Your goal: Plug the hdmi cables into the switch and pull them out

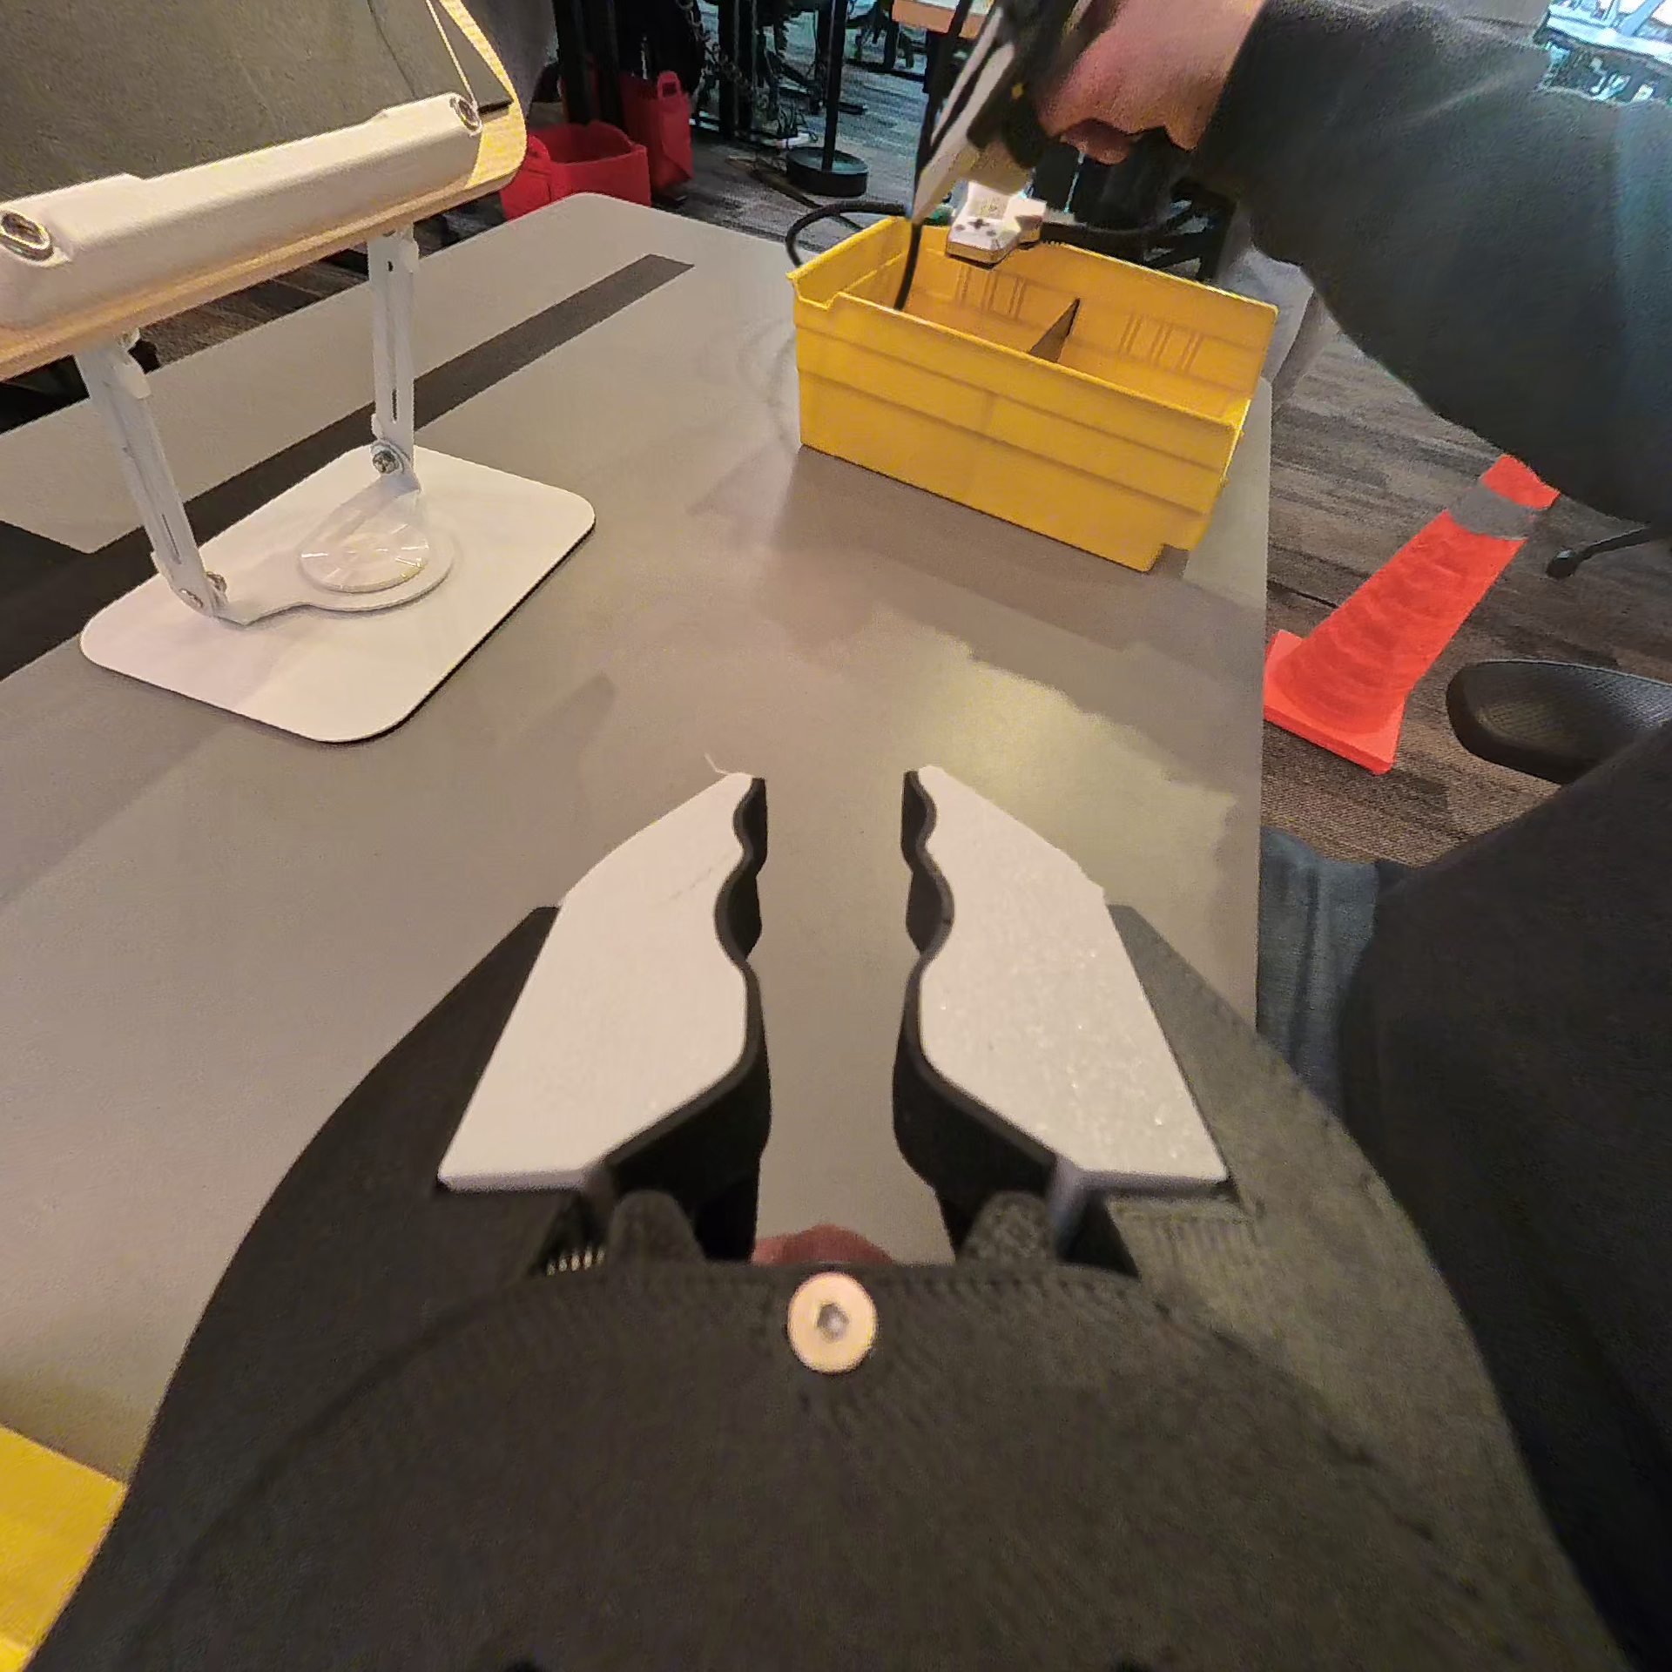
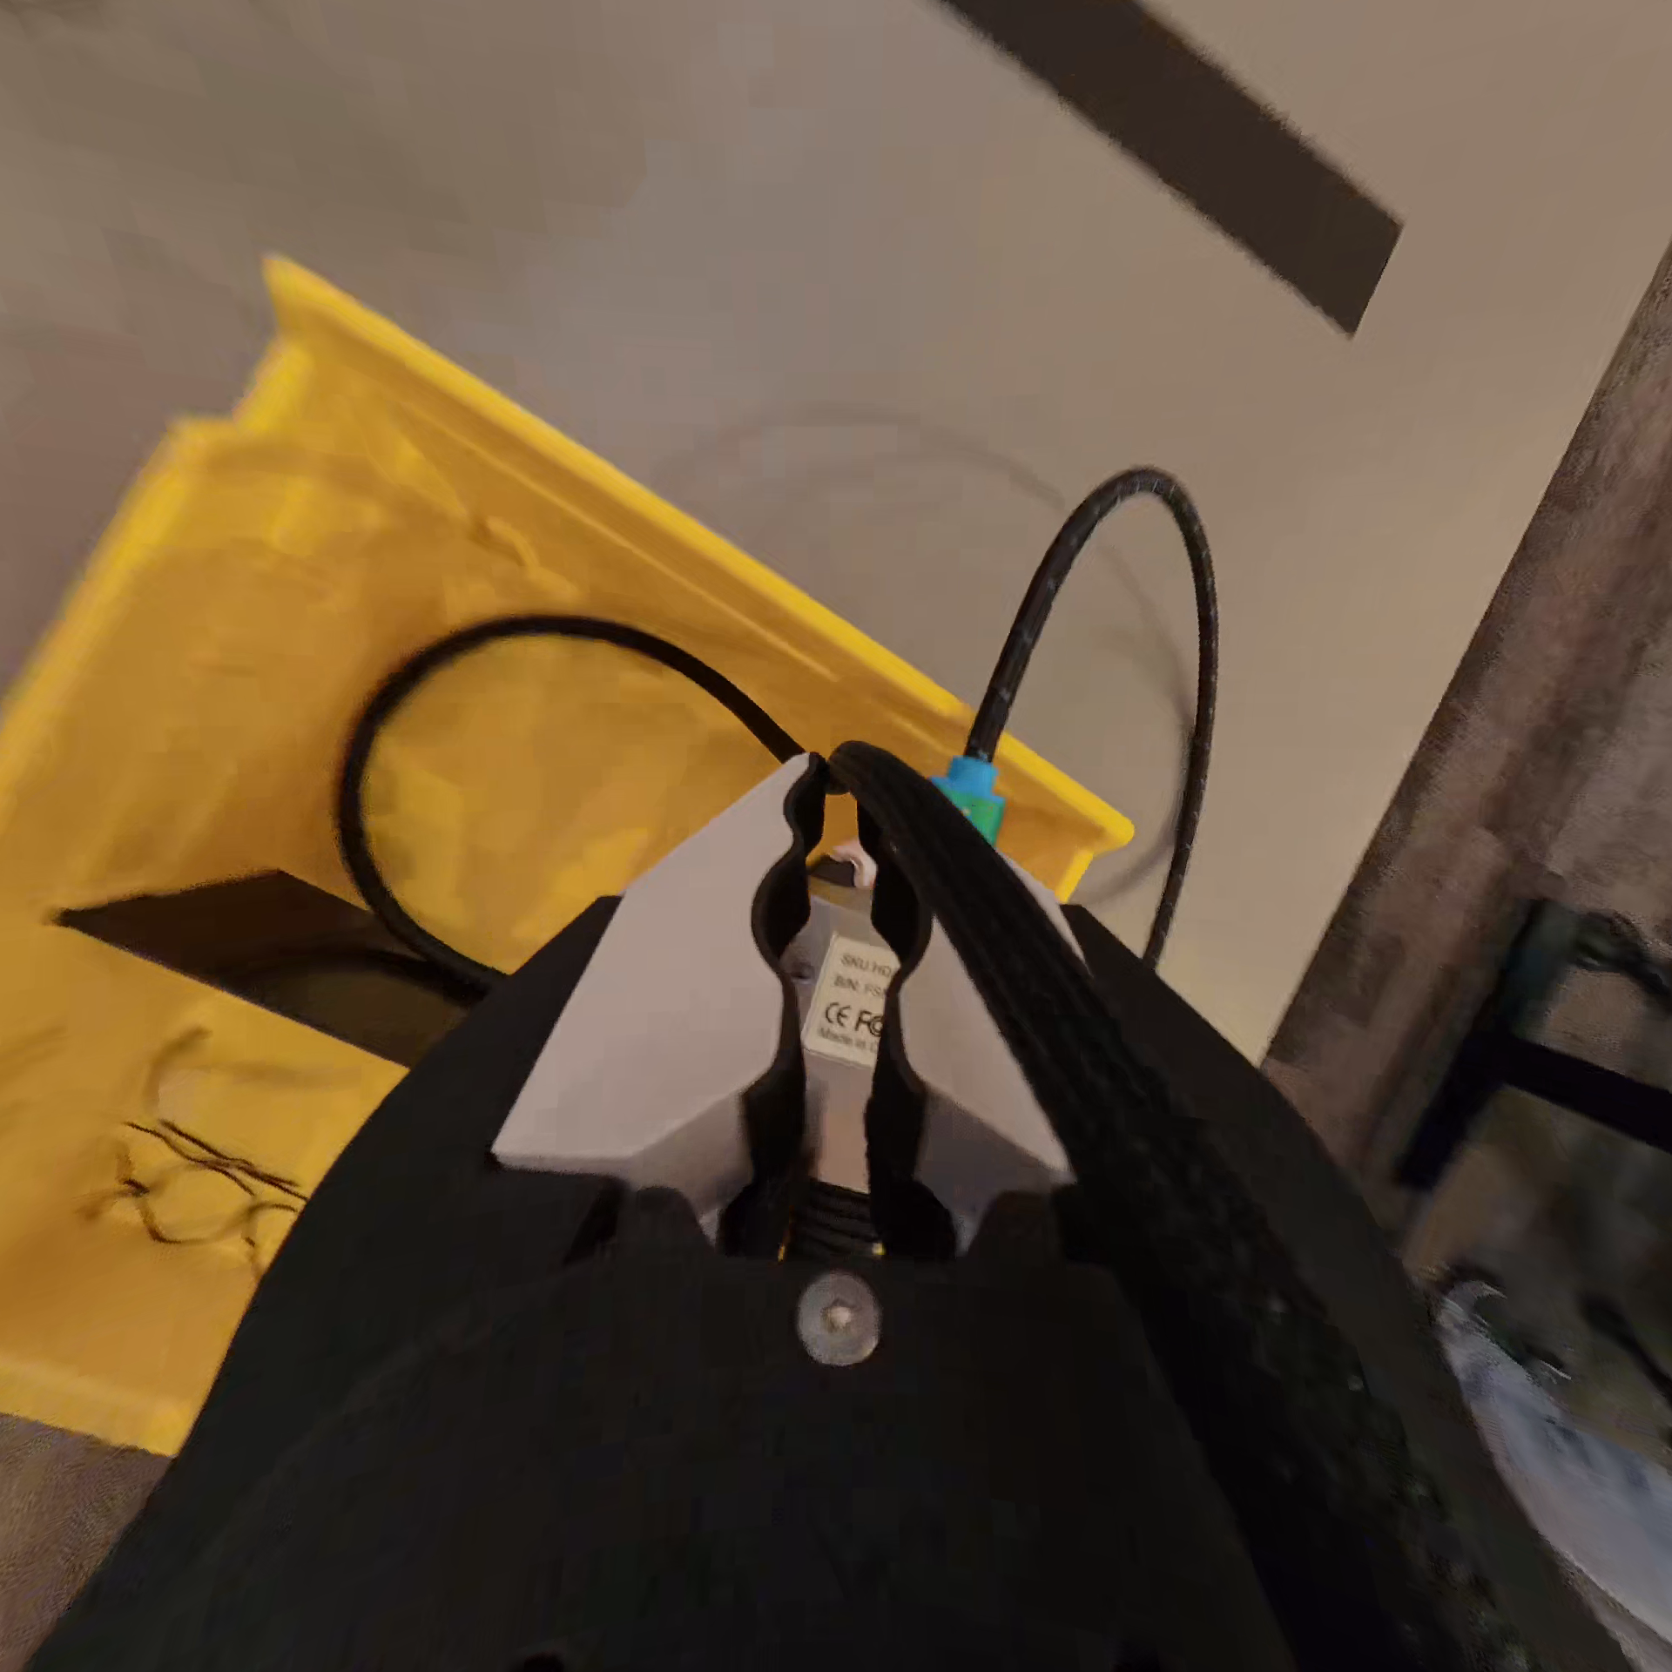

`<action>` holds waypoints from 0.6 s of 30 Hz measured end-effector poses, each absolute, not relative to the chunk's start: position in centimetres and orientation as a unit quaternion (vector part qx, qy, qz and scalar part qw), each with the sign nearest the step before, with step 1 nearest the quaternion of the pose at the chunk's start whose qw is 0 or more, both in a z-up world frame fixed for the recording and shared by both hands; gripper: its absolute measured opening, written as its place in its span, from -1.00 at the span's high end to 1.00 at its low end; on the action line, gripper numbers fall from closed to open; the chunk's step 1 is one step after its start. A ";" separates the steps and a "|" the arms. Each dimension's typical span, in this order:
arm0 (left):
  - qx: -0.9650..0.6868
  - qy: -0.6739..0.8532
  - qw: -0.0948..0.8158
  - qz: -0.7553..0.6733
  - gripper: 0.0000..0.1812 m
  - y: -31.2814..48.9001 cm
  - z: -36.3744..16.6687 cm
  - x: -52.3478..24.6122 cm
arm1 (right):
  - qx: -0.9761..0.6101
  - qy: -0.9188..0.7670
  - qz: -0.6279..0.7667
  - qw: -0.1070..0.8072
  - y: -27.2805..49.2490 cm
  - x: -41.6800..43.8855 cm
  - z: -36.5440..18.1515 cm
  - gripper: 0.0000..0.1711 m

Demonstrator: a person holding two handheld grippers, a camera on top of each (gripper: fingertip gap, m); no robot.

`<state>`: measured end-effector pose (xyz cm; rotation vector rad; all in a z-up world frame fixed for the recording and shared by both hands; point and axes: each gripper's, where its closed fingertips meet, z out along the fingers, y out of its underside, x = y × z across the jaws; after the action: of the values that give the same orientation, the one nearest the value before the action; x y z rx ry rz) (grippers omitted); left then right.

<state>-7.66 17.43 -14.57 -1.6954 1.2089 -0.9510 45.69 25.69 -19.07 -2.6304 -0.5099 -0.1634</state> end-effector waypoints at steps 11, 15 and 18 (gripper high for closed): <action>-0.674 0.484 0.412 -0.375 0.69 17.4 -14.8 -7.6 | -0.941 -0.287 -0.161 0.073 24.9 46.0 -23.1 0.93; -0.674 0.487 0.411 -0.375 0.69 17.3 -14.8 -7.5 | -0.931 -0.301 -0.203 0.033 24.6 46.2 -23.7 0.93; -0.673 0.490 0.410 -0.373 0.69 17.2 -14.9 -7.5 | -0.912 -0.319 -0.256 0.004 24.6 46.2 -24.4 0.93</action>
<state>-7.54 17.19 -14.86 -1.6938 1.2335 -0.9401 46.17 24.58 -24.39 -2.8584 -0.9996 -0.8027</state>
